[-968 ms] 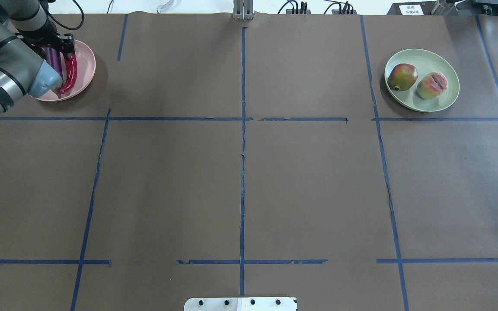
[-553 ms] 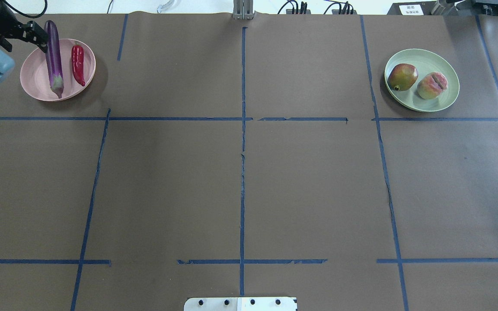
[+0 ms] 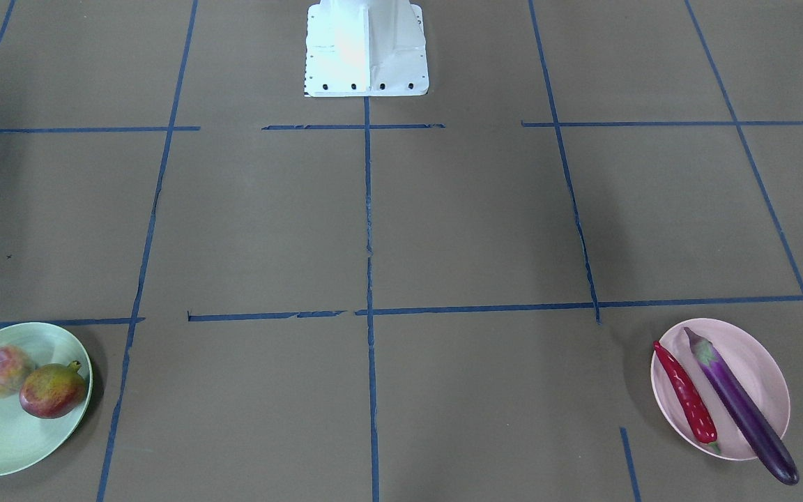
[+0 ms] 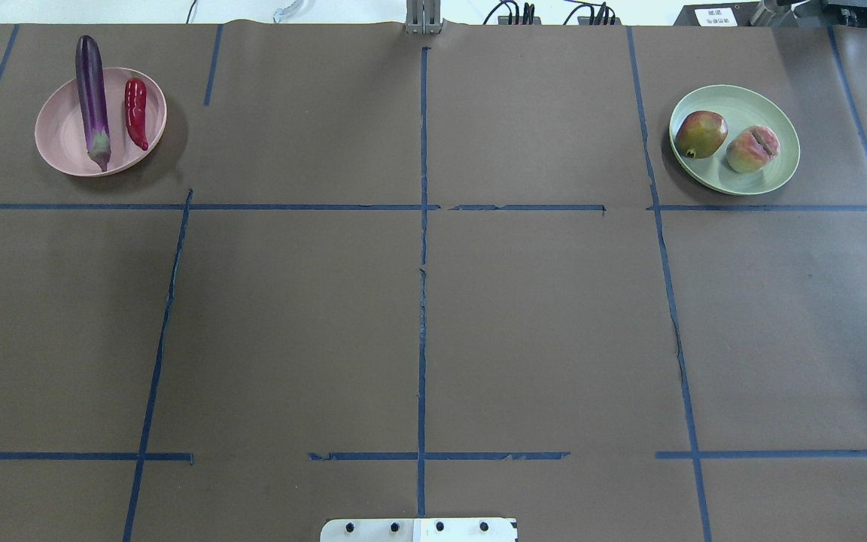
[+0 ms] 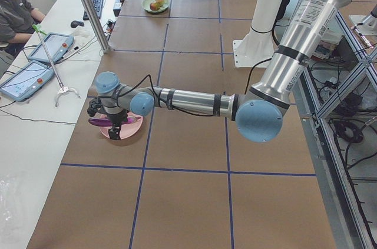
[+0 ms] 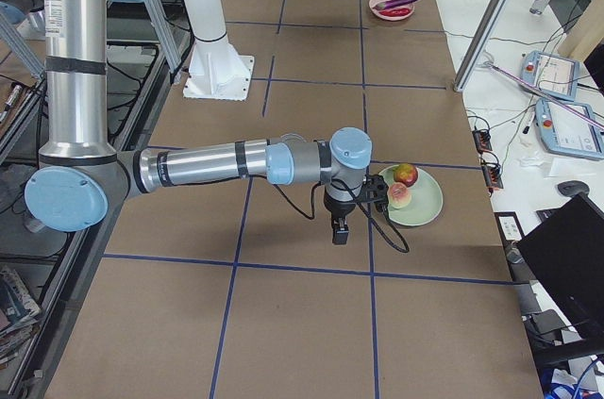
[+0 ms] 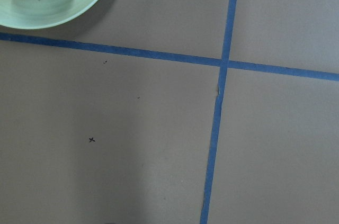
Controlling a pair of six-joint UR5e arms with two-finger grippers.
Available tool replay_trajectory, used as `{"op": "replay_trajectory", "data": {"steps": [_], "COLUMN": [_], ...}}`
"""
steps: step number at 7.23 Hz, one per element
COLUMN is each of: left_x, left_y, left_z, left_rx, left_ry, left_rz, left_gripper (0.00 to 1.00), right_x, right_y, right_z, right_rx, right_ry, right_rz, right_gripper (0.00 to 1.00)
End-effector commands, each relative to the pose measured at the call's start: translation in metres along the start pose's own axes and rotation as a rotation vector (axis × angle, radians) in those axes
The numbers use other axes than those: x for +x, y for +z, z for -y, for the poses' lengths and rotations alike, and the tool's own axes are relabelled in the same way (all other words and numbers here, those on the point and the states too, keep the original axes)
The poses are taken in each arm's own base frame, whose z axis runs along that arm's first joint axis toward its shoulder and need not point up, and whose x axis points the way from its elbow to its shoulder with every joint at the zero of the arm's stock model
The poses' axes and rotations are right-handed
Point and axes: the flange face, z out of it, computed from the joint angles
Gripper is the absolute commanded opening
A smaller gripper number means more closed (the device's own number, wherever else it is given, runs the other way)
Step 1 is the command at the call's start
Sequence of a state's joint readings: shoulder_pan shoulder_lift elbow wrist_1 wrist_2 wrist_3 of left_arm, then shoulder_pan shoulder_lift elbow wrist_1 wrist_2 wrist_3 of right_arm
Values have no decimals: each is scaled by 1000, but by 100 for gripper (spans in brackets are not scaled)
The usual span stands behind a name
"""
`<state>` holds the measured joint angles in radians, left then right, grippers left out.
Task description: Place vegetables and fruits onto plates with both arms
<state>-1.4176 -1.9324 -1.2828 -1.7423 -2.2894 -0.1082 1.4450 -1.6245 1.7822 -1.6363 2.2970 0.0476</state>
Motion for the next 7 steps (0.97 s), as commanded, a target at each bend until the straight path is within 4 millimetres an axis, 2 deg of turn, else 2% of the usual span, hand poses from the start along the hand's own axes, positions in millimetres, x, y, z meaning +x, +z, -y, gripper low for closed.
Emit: {"op": "replay_trajectory", "data": {"steps": [1, 2, 3, 4, 7], "left_x": [-24, -22, -30, -30, -32], "left_y": [-45, -54, -46, -45, -40], "left_z": [-72, -128, -179, -208, -218], "left_rx": [-92, -131, -149, -158, -169], "left_ry": [18, -31, -48, -59, -74], "left_rz": [0, 1, -4, -4, -27], "left_gripper": [100, 100, 100, 100, 100], "right_x": [0, 1, 1, 2, 0], "right_y": [0, 1, 1, 2, 0], "right_z": [0, -1, -3, -3, -5], "right_rx": [1, -1, -2, -5, -1], "right_ry": [-1, 1, 2, 4, 2], "right_rz": [-1, 1, 1, 1, 10], "right_gripper": [100, 100, 100, 100, 100]}}
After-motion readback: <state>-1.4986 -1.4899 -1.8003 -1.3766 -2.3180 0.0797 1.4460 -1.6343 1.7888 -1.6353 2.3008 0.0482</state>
